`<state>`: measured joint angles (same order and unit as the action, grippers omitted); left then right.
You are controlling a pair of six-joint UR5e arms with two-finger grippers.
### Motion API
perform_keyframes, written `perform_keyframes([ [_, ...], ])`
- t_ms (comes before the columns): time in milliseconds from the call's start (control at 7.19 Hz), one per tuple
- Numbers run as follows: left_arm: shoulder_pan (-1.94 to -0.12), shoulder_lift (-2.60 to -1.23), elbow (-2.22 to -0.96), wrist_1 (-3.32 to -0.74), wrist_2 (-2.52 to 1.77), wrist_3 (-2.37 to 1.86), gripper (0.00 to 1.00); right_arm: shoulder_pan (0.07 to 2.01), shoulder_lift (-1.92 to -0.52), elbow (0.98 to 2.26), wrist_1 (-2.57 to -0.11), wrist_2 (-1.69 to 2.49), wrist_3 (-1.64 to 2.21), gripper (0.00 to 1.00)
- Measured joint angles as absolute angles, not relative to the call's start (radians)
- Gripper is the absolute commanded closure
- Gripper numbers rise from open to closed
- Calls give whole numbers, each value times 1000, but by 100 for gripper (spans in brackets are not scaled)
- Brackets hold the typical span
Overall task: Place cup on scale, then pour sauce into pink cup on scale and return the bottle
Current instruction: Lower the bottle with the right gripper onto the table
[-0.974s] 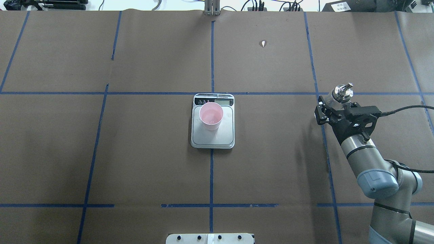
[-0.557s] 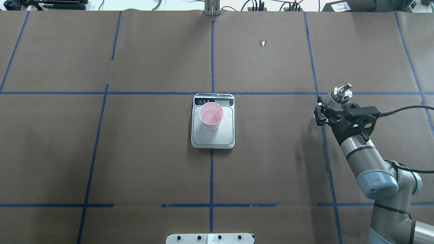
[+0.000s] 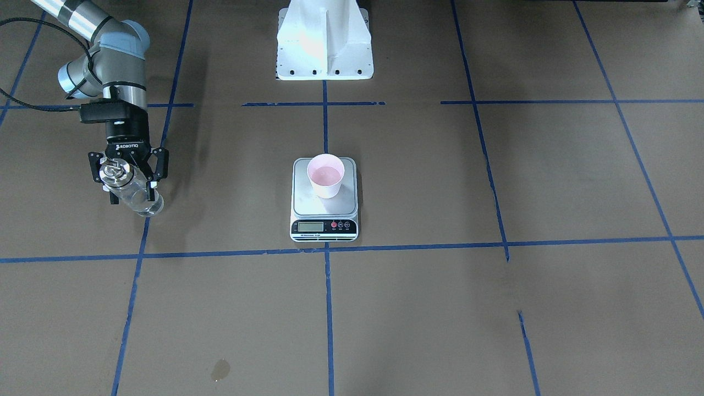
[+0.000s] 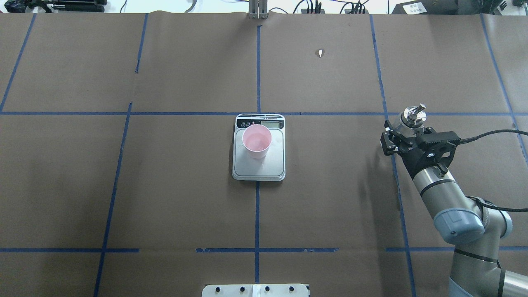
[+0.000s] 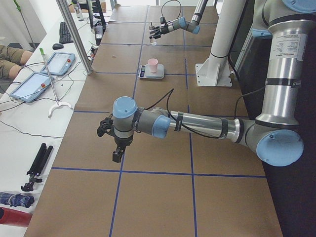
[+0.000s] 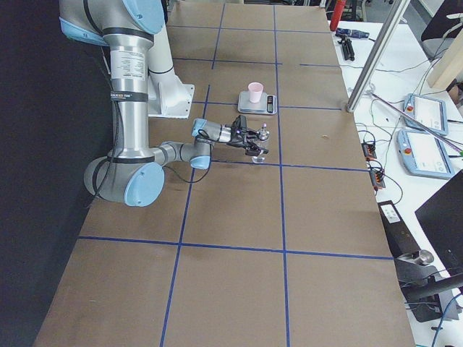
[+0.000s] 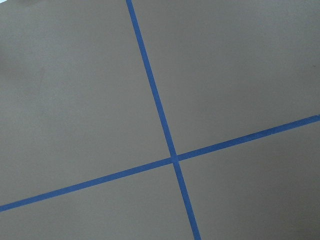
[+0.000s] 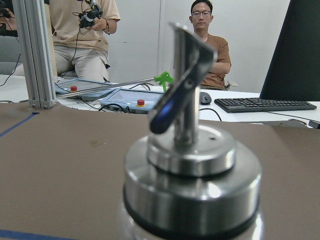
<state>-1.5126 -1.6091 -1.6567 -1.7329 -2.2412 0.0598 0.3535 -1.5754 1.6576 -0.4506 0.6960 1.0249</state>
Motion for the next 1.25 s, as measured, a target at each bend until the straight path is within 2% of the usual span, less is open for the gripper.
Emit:
perform_keyframes([
  [418, -1513, -1610, -1656, -1733, -2241, 60, 0, 350, -1577, 1655, -447, 711, 1024, 77],
  [835, -1513, -1611, -1655, -1732, -2239, 60, 0, 350, -1578, 1653, -446, 722, 1022, 70],
  [974, -1513, -1611, -1655, -1732, -2236, 60, 0, 350, -1577, 1655, -446, 730, 1021, 59],
  [1113, -1514, -1611, -1656, -1732, -2231, 60, 0, 350, -1577, 1656, -446, 735, 1020, 33],
  [1253, -1514, -1611, -1656, -1732, -2229, 60, 0, 350, -1577, 1658, -446, 737, 1019, 15],
])
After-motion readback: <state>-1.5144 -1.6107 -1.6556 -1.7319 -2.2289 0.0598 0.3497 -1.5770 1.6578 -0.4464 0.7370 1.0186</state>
